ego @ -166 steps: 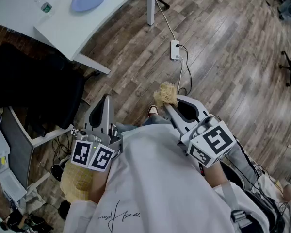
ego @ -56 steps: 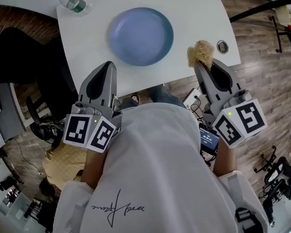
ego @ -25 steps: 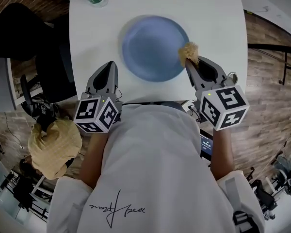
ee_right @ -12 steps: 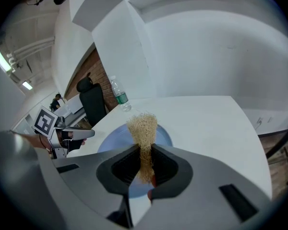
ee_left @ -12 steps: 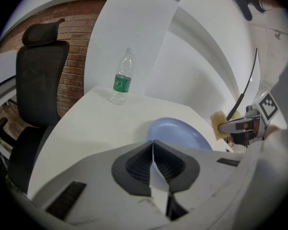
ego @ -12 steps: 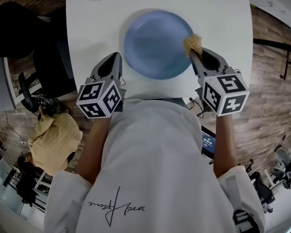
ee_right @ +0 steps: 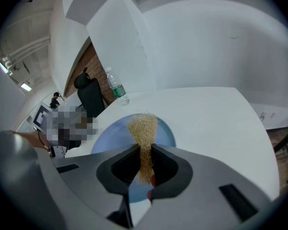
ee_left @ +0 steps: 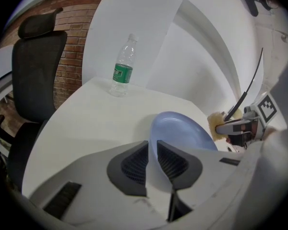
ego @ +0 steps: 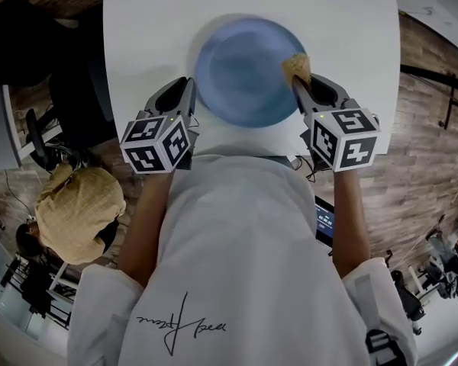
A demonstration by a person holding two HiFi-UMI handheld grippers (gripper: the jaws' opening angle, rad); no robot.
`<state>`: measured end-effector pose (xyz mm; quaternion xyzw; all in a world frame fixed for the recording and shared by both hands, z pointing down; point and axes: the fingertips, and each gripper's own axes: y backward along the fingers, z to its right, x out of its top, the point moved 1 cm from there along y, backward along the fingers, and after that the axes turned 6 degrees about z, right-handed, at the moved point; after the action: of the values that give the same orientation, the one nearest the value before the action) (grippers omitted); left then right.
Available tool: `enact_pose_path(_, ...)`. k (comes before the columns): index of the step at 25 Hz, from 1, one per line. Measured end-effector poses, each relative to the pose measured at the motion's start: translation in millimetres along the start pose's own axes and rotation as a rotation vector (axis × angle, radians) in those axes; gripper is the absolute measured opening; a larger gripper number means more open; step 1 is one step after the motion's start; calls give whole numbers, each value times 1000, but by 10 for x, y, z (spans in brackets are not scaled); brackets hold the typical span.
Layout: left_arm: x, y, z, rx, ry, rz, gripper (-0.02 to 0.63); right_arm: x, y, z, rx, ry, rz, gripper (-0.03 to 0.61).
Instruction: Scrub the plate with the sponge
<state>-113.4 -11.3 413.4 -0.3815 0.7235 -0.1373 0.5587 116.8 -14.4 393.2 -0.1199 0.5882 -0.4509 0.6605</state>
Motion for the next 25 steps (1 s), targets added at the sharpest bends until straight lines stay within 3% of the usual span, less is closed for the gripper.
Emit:
enact_pose_path(4, -72, -69, -43, -4, 26, -39, 118, -8, -81, 24, 3, 1, -17, 43)
enact_pose_path(15, -177, -167, -41, -17, 23, -84, 120, -98, -196, 21, 3, 7, -62, 43)
enact_pose_path(25, -215, -238, 5, -46, 29, -100, 120, -294, -285, 109, -76, 16, -163, 43)
